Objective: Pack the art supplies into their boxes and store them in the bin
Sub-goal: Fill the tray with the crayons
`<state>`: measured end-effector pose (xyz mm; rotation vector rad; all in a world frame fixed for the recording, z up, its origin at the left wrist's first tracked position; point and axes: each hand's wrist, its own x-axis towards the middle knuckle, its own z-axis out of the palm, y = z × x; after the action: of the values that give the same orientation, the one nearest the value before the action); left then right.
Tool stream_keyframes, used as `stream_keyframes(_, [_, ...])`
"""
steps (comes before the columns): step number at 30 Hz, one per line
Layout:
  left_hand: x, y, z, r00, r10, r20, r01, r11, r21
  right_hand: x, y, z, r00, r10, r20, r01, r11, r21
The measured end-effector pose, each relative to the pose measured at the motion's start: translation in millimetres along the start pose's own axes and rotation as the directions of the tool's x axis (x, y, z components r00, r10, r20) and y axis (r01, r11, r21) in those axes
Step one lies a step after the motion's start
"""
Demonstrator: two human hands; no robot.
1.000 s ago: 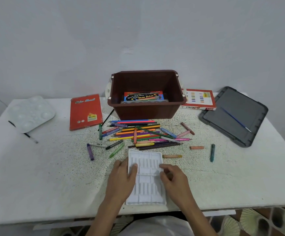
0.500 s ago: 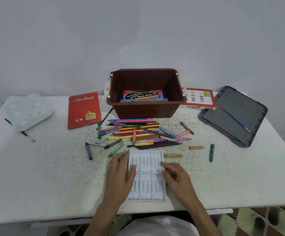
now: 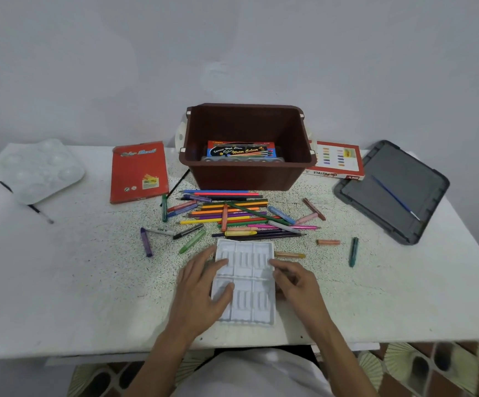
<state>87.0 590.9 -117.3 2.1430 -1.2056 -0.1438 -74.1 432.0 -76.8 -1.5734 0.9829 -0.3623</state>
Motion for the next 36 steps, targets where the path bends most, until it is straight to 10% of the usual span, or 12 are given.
stream_keyframes(19, [1, -2, -2, 0.992, 0.120, 0.028, -0.119, 0.992, -0.052, 26, -8, -5, 0.976, -0.136, -0.169, 0.017, 0.826, -0.564])
stream_keyframes(36, [0, 1, -3, 0.983, 0.135, 0.121, -0.139, 0.990, 0.022, 8, -24, 0, 0.982, -0.171, -0.084, 0.128, 0.918, -0.375])
